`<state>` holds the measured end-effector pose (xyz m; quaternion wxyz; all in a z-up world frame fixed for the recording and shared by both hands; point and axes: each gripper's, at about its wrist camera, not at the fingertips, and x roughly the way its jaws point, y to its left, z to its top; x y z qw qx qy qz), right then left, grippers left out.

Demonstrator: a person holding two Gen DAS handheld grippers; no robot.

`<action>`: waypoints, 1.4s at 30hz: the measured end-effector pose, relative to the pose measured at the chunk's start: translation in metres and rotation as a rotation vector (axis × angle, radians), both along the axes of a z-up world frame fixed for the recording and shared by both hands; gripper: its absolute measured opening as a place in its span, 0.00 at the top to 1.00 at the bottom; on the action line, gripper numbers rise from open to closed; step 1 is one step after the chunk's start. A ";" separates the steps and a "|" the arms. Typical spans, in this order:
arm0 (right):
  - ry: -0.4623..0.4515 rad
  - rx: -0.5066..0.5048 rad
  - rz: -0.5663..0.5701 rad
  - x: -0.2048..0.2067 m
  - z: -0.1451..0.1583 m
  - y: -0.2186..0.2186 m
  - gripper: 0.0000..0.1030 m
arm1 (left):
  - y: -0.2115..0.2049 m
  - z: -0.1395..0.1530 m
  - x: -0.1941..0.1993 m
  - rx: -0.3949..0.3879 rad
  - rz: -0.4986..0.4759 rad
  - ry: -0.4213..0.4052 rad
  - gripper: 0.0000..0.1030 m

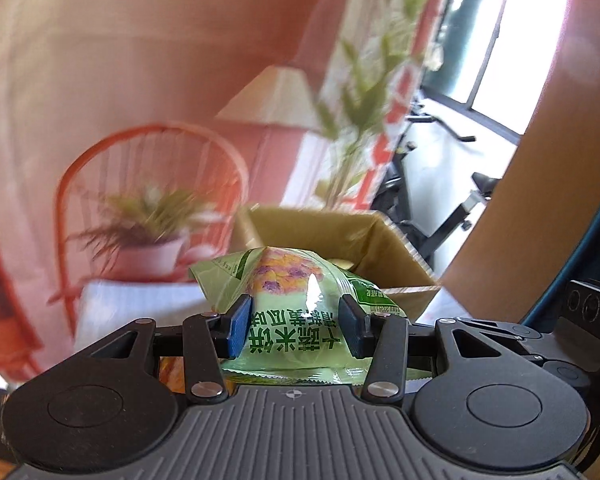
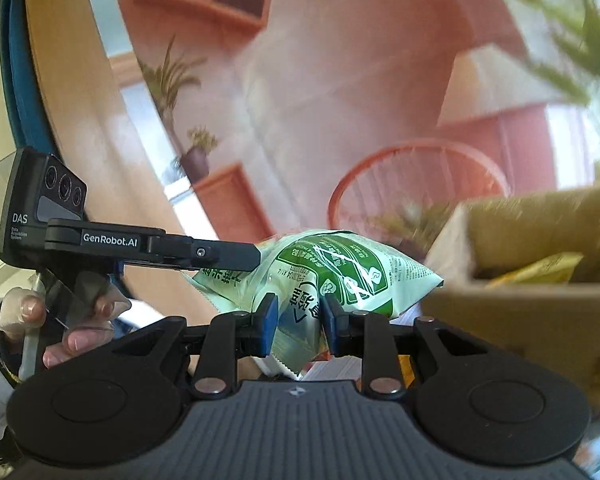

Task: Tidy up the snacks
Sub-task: 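Lift the pale green bag over the box rim and open both grippers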

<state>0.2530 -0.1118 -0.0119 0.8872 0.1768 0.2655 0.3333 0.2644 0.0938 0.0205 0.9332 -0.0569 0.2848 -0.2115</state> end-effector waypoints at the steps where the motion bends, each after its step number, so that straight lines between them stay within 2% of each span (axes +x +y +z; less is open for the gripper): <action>1: -0.015 -0.001 -0.018 0.003 0.005 -0.009 0.74 | -0.009 0.004 0.005 0.000 -0.017 -0.006 0.52; 6: -0.062 -0.041 -0.110 0.011 0.020 -0.049 0.74 | -0.053 0.010 0.044 -0.014 -0.090 0.005 0.52; 11: -0.056 -0.069 -0.205 0.030 0.019 -0.093 0.74 | -0.104 0.005 0.086 -0.001 -0.153 0.018 0.52; 16: -0.018 -0.074 -0.289 0.052 0.003 -0.137 0.74 | -0.146 -0.009 0.131 0.023 -0.192 0.064 0.52; 23: 0.095 -0.039 -0.382 0.081 -0.032 -0.177 0.74 | -0.188 -0.034 0.186 0.083 -0.205 0.141 0.52; 28: 0.196 0.010 -0.405 0.097 -0.060 -0.189 0.74 | -0.202 -0.050 0.219 0.123 -0.182 0.193 0.52; 33: 0.263 0.000 -0.435 0.112 -0.074 -0.191 0.74 | -0.219 -0.071 0.245 0.146 -0.158 0.241 0.52; 36: 0.313 -0.024 -0.454 0.122 -0.082 -0.191 0.74 | -0.227 -0.077 0.251 0.158 -0.155 0.251 0.52; 39: 0.349 -0.073 -0.468 0.130 -0.088 -0.189 0.74 | -0.235 -0.088 0.252 0.205 -0.152 0.256 0.52; 42: 0.357 -0.140 -0.470 0.136 -0.087 -0.184 0.74 | -0.233 -0.089 0.252 0.187 -0.151 0.274 0.51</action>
